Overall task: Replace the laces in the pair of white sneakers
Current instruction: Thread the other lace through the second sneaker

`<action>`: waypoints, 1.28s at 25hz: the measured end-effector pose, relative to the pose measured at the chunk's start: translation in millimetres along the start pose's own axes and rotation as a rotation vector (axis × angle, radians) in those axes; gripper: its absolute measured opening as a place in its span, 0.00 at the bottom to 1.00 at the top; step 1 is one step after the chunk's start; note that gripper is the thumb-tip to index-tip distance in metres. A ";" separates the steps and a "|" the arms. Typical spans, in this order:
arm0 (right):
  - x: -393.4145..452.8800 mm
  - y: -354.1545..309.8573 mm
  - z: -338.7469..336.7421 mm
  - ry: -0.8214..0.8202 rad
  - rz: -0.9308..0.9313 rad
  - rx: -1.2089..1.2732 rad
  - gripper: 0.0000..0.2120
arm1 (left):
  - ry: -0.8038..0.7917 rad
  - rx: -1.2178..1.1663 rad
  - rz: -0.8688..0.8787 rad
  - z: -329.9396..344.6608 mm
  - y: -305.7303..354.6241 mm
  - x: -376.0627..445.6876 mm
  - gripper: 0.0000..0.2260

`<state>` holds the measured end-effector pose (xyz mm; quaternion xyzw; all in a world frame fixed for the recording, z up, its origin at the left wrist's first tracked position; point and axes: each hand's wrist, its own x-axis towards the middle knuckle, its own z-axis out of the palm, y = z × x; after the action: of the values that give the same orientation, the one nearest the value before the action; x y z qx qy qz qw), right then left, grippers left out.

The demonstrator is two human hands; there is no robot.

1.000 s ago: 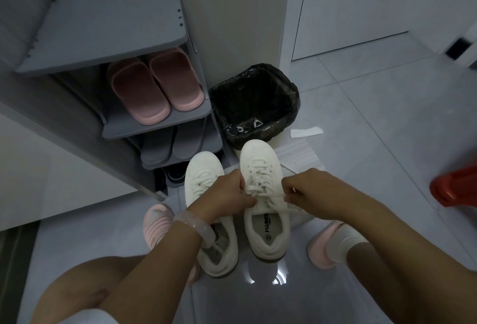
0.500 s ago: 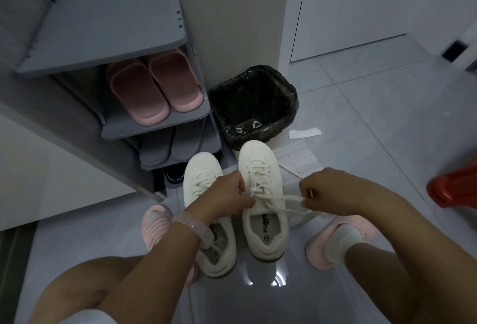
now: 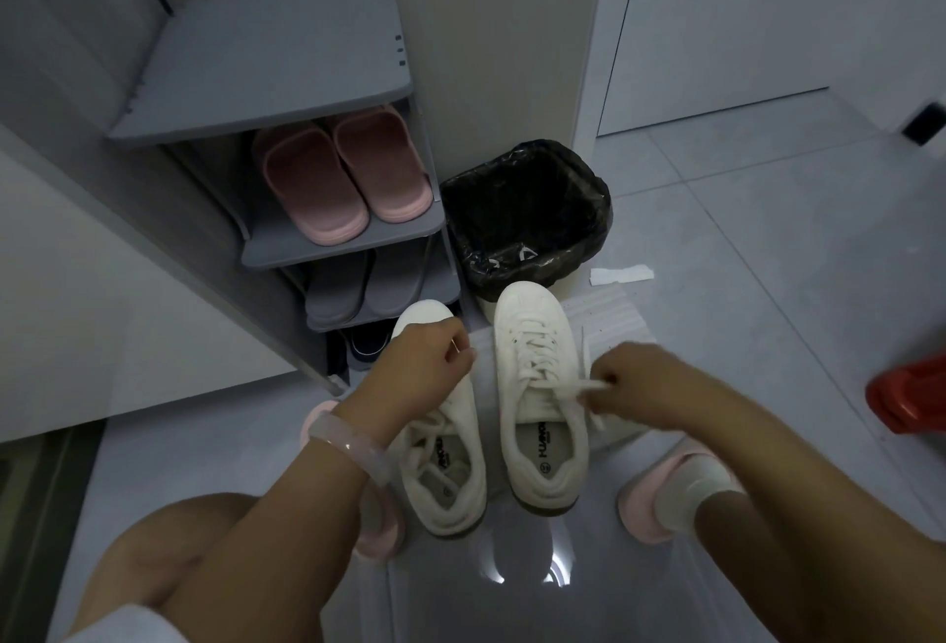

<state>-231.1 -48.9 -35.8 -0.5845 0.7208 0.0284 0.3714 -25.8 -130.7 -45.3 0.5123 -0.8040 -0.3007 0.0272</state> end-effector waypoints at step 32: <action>18.5 -12.6 27.7 0.325 0.018 0.060 0.10 | -0.105 0.034 0.185 38.7 24.2 13.3 0.06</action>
<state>-207.1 -54.9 -61.3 -0.5635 0.7772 -0.0845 0.2671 -65.2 -117.2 -68.1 0.4198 -0.8532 -0.3095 0.0042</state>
